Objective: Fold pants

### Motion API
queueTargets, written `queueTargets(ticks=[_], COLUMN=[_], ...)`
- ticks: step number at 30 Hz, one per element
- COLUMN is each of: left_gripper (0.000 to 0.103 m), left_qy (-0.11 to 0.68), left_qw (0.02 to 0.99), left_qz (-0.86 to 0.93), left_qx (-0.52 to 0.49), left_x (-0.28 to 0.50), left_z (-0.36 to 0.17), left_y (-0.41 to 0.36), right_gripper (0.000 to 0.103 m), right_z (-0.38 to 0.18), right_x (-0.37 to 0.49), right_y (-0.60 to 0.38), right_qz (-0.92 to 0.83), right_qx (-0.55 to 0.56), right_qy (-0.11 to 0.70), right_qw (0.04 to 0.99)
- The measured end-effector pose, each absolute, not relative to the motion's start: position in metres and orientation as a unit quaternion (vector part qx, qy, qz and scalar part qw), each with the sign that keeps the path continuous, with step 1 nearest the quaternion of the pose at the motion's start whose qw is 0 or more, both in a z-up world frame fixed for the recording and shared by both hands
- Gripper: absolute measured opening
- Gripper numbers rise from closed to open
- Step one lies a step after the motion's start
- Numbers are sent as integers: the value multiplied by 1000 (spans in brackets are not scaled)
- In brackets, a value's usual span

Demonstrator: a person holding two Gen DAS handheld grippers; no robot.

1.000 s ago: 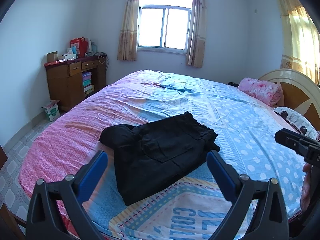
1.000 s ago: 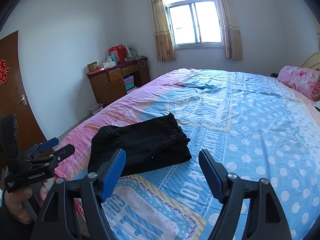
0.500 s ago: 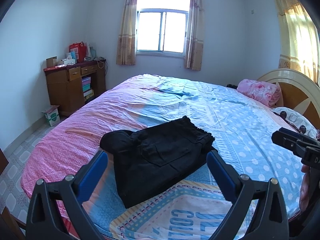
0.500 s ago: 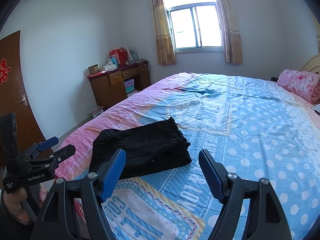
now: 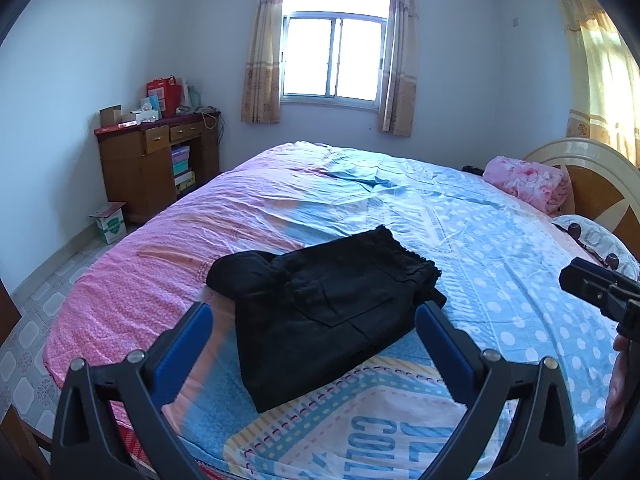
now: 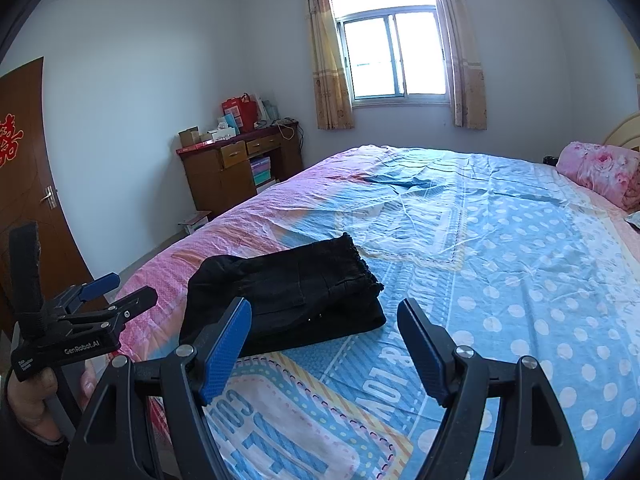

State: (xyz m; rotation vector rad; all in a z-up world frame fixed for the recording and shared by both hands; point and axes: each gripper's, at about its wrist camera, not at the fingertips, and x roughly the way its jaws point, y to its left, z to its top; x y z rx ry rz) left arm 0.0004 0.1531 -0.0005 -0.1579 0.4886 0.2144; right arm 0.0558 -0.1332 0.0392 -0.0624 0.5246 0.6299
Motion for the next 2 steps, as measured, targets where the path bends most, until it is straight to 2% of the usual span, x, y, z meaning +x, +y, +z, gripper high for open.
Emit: queueTargets(ticks=[2], left_gripper=[103], left_qy=[240], left_qw=[962], left_qz=[101], left_qx=[-79], left_x=[0], left_z=[0], left_y=[153], right_gripper=[77], right_z=[39], right_x=[55], right_y=[-134], right_qz=[306], right_qx=[-30], right_qy=[257], right_qw=[916])
